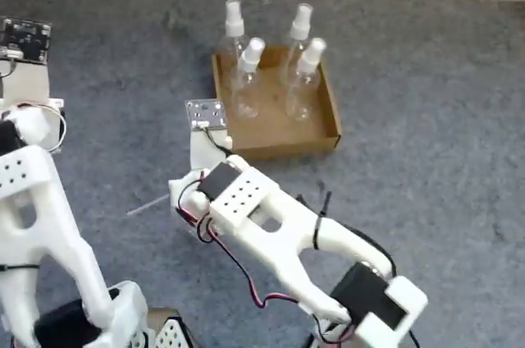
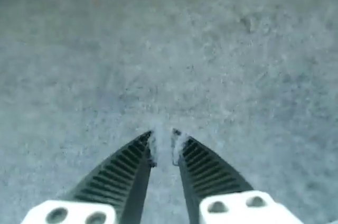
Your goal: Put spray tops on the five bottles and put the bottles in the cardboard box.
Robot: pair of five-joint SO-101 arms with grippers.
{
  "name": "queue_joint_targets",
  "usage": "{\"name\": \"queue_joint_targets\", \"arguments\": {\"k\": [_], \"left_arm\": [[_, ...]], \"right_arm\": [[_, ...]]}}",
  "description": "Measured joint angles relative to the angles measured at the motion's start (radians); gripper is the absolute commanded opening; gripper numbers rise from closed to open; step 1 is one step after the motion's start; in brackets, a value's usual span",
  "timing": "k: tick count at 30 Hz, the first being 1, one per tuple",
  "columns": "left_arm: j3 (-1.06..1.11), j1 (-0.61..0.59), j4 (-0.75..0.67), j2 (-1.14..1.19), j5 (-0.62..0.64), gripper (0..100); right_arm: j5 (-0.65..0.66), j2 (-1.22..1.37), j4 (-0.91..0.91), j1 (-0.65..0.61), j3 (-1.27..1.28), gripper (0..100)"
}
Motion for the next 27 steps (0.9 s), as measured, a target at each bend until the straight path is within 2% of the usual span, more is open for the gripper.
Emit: {"name": "queue_joint_targets", "arguments": {"k": [5,10,16,21,27], "left_arm": [[-0.002,0.002,0.000,0.035,-0.008,1],[-0.002,0.002,0.000,0.040,-0.008,1],[-0.002,0.071,0.003,0.040,-0.021,1],[-0.002,0.138,0.012,0.041,-0.021,1],[0.034,0.282,0.066,0.043,-0.021,1]], "right_arm": [[0.000,0.080,-0.008,0.000,-0.003,23.7],[0.000,0.075,0.086,0.002,-0.008,0.0],[0.034,-0.025,0.221,0.049,-0.006,0.2],[0.193,-0.169,0.376,0.157,-0.006,0.2],[0.565,-0.310,0.620,0.393,-0.006,0.2]]}}
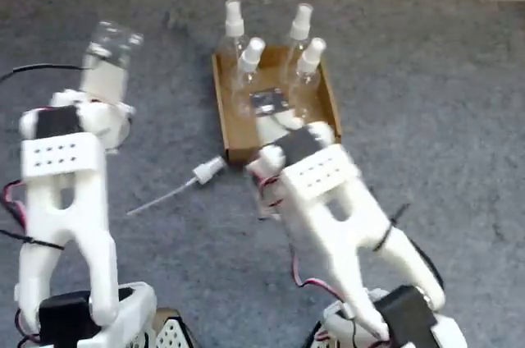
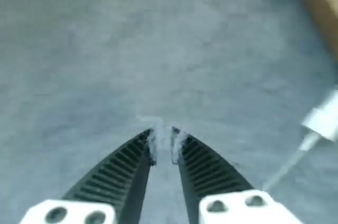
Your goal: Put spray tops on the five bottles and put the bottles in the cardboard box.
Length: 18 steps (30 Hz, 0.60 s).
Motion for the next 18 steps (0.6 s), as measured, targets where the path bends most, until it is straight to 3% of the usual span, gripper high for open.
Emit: {"name": "queue_joint_targets", "arguments": {"k": [3,6,11,14,18], "left_arm": [[0.031,0.095,0.014,0.000,0.000,2],[0.091,0.184,0.014,0.000,0.000,9],[0.189,0.325,-0.046,0.000,0.000,14],[0.249,0.391,-0.135,0.000,-0.002,14],[0.287,0.446,-0.221,0.015,-0.002,14]], "right_arm": [[0.227,-0.048,0.064,0.195,0.000,0.2],[0.423,-0.068,0.048,0.440,0.006,0.3],[0.721,-0.068,-0.204,0.813,0.176,0.3],[0.842,-0.026,-0.368,0.933,0.304,0.3],[0.911,0.038,-0.473,1.008,0.381,0.3]]}}
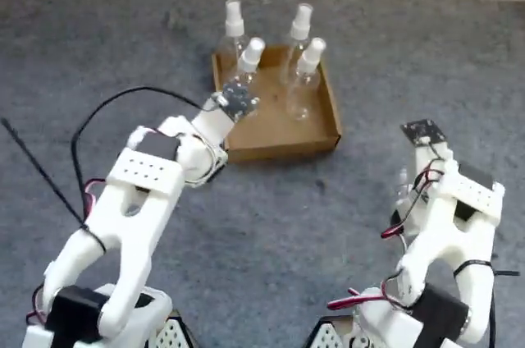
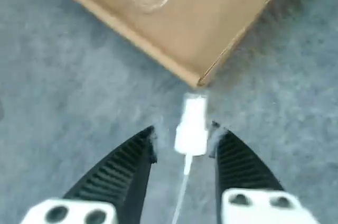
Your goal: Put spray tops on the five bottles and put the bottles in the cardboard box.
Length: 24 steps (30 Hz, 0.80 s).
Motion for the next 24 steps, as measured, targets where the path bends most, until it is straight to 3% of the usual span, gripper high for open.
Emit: {"name": "queue_joint_targets", "arguments": {"k": [15,21,24], "left_arm": [[-0.175,0.014,-0.049,0.427,-0.002,14],[-0.193,-0.034,-0.083,0.499,0.000,0],[-0.193,-0.057,-0.084,0.502,0.000,0]], "right_arm": [[0.054,0.035,-0.021,0.018,0.000,0.3],[0.060,0.035,-0.021,0.018,0.000,0.3],[0.060,0.035,-0.021,0.021,0.000,0.3]]}}
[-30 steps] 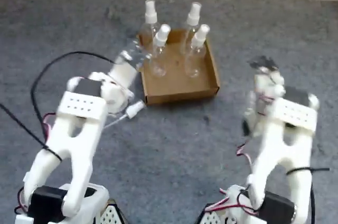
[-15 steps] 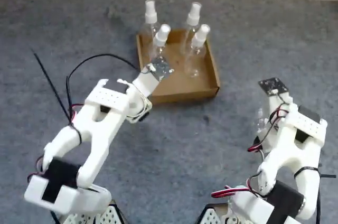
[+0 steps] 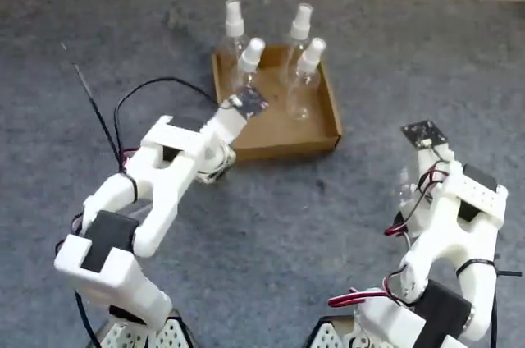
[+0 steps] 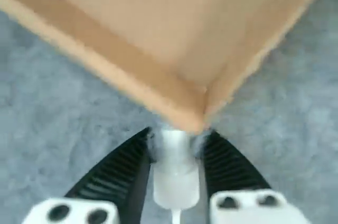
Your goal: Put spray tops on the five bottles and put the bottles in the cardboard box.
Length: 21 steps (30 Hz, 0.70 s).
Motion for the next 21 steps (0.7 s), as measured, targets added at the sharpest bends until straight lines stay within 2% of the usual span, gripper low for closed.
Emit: {"name": "queue_joint_targets", "arguments": {"k": [7,9,12,15,21], "left_arm": [[-0.026,-0.133,0.020,0.000,0.008,0],[-0.066,-0.181,0.055,0.002,0.078,0],[-0.157,-0.233,0.141,0.002,0.221,0],[-0.252,-0.235,0.247,0.002,0.353,0],[-0.313,-0.203,0.345,0.002,0.503,0]], "right_arm": [[0.000,0.000,0.000,0.000,0.000,2.2],[-0.005,0.000,0.000,0.000,-0.002,7.4],[-0.106,0.006,0.000,0.000,-0.037,17.9],[-0.190,0.012,0.026,0.005,-0.098,25.6],[-0.226,0.012,0.126,-0.061,-0.189,27.9]]}}
